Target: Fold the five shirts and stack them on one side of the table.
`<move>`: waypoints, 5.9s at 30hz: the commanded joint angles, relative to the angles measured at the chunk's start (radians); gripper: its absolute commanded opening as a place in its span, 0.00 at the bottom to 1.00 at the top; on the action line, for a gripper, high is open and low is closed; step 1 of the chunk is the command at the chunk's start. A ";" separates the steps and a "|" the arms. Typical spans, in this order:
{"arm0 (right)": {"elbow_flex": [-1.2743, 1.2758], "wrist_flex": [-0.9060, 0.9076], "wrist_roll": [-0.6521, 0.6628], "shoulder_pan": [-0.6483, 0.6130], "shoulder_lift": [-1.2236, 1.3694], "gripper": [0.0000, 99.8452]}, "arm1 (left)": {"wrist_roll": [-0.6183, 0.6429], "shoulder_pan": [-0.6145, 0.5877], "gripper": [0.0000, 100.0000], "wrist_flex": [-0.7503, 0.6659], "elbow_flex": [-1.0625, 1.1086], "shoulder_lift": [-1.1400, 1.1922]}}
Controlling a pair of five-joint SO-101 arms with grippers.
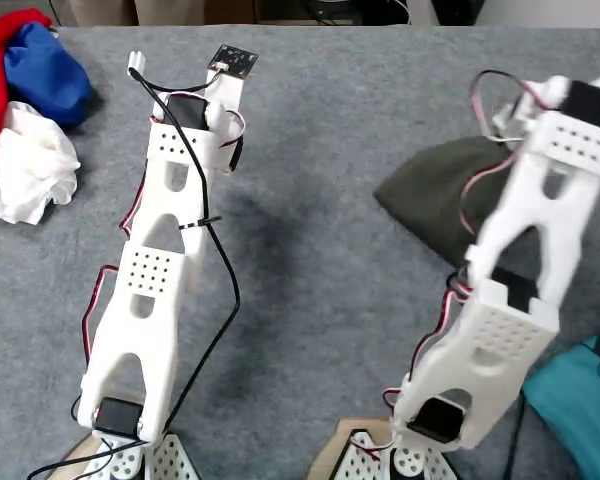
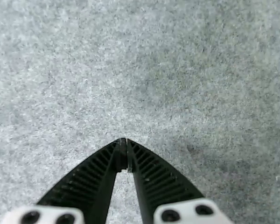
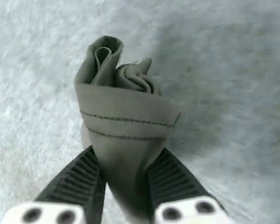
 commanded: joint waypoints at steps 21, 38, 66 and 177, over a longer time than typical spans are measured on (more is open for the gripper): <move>0.323 0.054 0.301 0.300 -0.762 0.01 | -0.006 -0.011 0.02 0.014 0.104 -0.286; 0.862 -0.005 0.364 0.627 -1.106 0.01 | 0.000 0.061 0.02 0.012 0.692 -0.708; 1.010 -0.344 0.321 0.762 -1.110 0.01 | 0.028 0.100 0.02 0.011 1.231 -1.127; 2.006 -1.447 0.965 1.124 -1.205 0.47 | 0.035 0.101 0.02 0.009 1.224 -1.121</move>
